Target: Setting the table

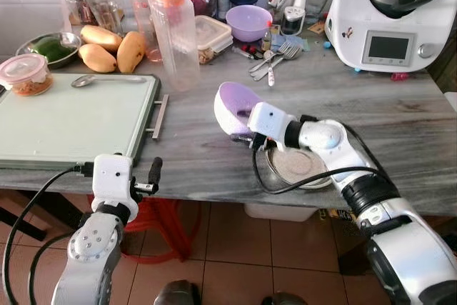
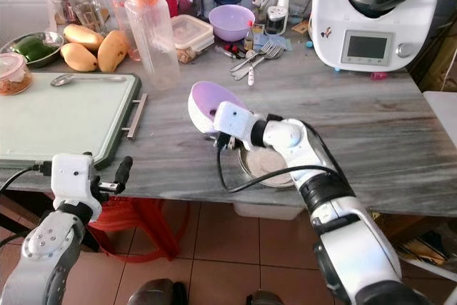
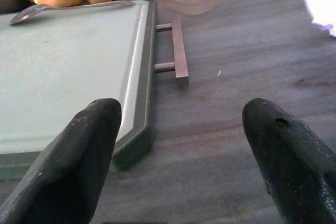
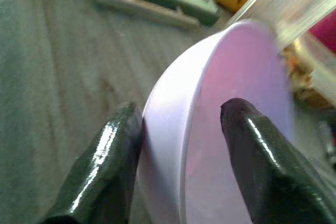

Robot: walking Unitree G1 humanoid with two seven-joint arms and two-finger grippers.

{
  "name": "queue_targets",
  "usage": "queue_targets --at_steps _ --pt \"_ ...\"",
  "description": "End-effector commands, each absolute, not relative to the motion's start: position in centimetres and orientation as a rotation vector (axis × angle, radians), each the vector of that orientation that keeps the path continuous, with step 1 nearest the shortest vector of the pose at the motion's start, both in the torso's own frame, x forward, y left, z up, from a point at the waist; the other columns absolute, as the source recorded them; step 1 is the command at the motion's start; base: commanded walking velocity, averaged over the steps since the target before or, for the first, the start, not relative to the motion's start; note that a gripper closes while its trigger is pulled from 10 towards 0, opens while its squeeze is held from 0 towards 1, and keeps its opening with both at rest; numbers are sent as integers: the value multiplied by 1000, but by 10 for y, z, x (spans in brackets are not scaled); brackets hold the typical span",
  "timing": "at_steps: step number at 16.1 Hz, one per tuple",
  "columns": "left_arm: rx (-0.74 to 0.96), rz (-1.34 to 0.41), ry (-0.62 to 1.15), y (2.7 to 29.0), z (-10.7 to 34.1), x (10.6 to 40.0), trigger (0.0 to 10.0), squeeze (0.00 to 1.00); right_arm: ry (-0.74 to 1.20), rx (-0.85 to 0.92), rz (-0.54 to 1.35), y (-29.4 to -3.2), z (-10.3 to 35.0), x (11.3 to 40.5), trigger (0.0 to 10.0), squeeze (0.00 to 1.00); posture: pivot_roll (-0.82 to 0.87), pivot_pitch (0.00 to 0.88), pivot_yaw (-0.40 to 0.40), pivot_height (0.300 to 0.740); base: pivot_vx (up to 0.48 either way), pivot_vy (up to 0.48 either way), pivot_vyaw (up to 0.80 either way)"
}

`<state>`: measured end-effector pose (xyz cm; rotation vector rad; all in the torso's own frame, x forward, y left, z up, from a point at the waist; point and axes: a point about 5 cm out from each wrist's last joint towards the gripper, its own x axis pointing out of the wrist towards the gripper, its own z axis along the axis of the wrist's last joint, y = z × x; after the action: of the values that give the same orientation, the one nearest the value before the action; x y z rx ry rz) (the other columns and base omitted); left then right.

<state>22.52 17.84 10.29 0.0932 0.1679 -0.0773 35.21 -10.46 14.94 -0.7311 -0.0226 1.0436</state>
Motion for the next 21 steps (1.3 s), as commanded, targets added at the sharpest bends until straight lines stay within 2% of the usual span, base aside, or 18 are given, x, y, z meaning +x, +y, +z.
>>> queue_targets --at_steps 1,11,21 --pt "95 -74 166 177 103 228 10000 0 -60 -742 1039 -104 162 356 10000 1000 49 3 42 740 0 0 0" --pt "88 -63 171 178 101 232 10000 0 -51 -687 1060 -104 154 343 10000 1000 41 0 40 740 0 0 0" --pt "42 -82 157 171 99 238 10000 0 -204 -475 511 -121 176 331 10000 1000 14 0 35 740 0 0 0"
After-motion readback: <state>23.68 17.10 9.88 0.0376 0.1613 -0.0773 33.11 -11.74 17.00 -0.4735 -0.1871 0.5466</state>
